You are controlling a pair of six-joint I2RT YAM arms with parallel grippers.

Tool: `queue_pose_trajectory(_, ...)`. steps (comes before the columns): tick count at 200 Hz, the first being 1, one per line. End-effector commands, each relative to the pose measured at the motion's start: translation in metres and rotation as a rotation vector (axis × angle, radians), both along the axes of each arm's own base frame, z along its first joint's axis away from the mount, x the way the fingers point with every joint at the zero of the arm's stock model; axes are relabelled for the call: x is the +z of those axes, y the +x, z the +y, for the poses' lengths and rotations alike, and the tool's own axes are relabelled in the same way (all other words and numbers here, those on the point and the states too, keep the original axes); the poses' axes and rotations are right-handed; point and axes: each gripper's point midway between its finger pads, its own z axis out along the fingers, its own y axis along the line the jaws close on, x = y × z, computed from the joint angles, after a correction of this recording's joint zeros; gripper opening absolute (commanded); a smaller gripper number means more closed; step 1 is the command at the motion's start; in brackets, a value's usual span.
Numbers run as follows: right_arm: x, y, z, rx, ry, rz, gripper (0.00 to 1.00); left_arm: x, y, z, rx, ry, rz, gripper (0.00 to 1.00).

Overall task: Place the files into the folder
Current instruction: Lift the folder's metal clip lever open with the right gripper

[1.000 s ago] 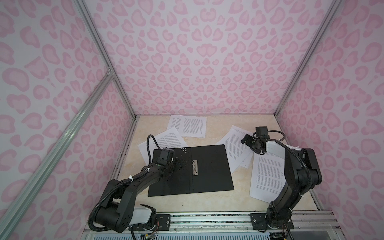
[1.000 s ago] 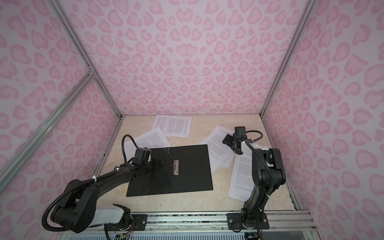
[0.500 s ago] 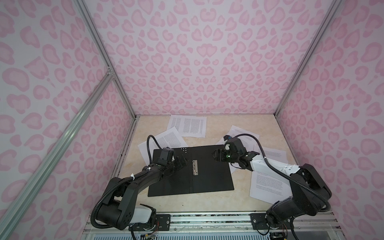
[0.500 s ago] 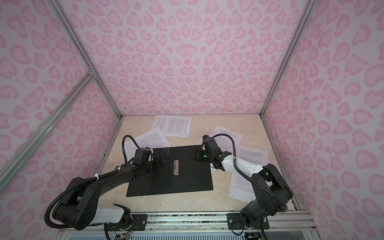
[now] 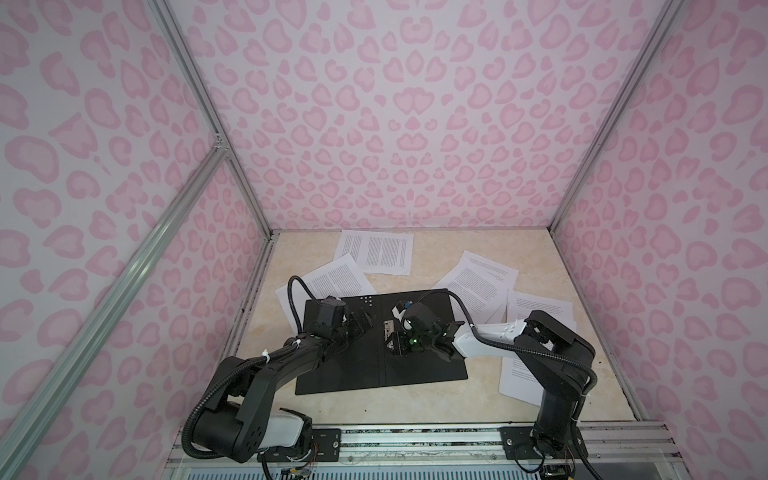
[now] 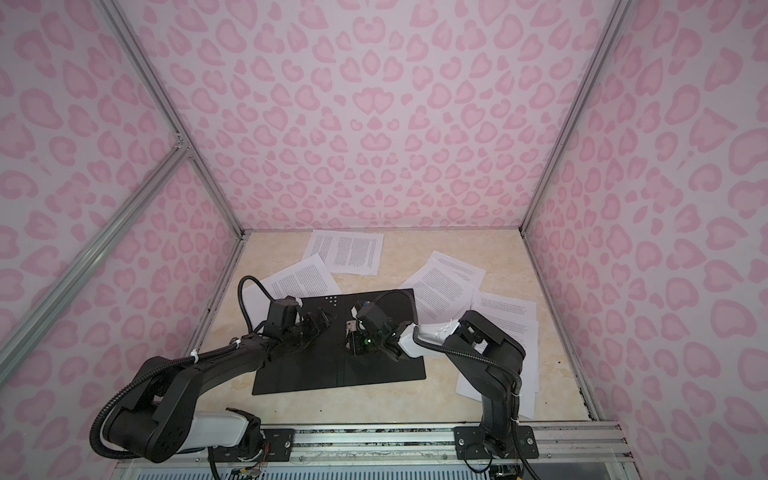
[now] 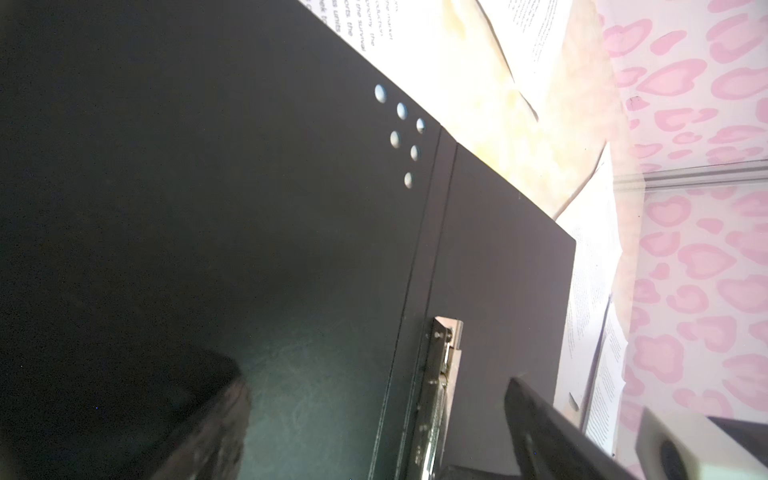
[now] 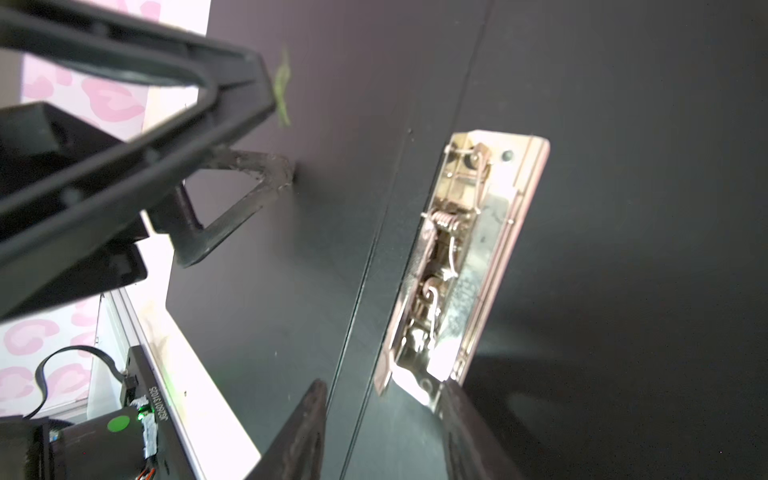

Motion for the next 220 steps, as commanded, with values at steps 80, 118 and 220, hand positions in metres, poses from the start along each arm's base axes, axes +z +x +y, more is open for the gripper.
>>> queue_pose_trajectory(80, -0.006, 0.002, 0.01, -0.022, 0.029, 0.018, 0.17, -0.024, -0.02, 0.013, 0.037, 0.053, 0.123, 0.97)
queue_pose_trajectory(118, -0.008, 0.004, 0.007, -0.035, 0.013, 0.016, 0.1, -0.023, -0.021, 0.015, 0.043, 0.062, 0.121, 0.97)
queue_pose_trajectory(220, -0.055, -0.002, -0.04, -0.09, -0.177, 0.029, 0.0, -0.035, -0.023, 0.024, 0.075, 0.11, 0.168, 0.98)
